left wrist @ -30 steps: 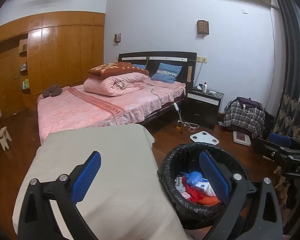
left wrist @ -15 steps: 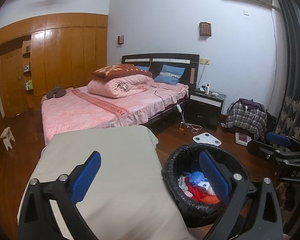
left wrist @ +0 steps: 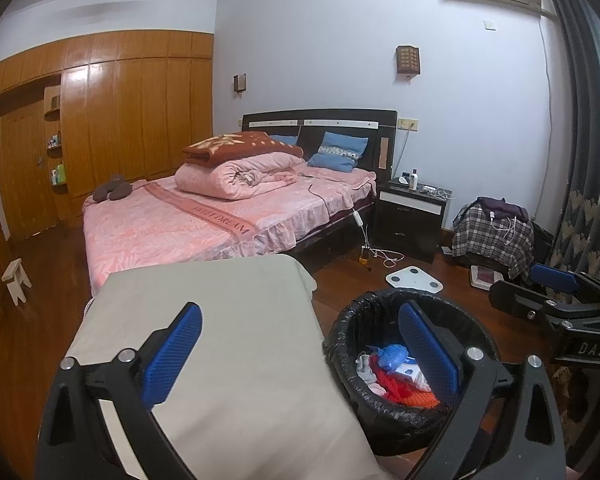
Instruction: Collect trash
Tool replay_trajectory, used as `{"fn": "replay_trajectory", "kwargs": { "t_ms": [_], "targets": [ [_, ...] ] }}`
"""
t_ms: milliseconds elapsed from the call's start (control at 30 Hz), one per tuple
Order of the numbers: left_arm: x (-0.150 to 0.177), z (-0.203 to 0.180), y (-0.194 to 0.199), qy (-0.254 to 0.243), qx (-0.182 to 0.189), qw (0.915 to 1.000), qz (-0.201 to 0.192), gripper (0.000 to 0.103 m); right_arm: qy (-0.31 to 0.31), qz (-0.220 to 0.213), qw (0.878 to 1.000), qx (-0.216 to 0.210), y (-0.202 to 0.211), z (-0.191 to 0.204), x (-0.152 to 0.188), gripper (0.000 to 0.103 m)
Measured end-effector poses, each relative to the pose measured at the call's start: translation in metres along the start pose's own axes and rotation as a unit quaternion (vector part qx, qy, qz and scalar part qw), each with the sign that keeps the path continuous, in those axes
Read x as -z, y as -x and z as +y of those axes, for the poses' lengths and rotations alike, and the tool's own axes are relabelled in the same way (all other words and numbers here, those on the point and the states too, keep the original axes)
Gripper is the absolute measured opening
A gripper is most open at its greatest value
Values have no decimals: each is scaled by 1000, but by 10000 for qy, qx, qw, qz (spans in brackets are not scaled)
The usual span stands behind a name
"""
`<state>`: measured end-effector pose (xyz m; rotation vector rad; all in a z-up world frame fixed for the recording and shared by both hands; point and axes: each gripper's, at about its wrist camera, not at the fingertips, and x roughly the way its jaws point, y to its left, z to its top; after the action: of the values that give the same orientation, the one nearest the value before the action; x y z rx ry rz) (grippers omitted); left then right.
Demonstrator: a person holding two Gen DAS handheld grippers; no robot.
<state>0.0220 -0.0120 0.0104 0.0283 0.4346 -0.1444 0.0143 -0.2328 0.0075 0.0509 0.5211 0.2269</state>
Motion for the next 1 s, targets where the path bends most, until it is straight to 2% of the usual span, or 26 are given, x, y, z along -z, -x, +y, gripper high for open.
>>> {"fn": "replay_trajectory", "kwargs": {
  "t_ms": [1000],
  "targets": [
    [0, 0, 0, 1, 1, 10000, 14, 97, 7, 24, 10000, -21, -1, 6, 0, 98]
  ]
}}
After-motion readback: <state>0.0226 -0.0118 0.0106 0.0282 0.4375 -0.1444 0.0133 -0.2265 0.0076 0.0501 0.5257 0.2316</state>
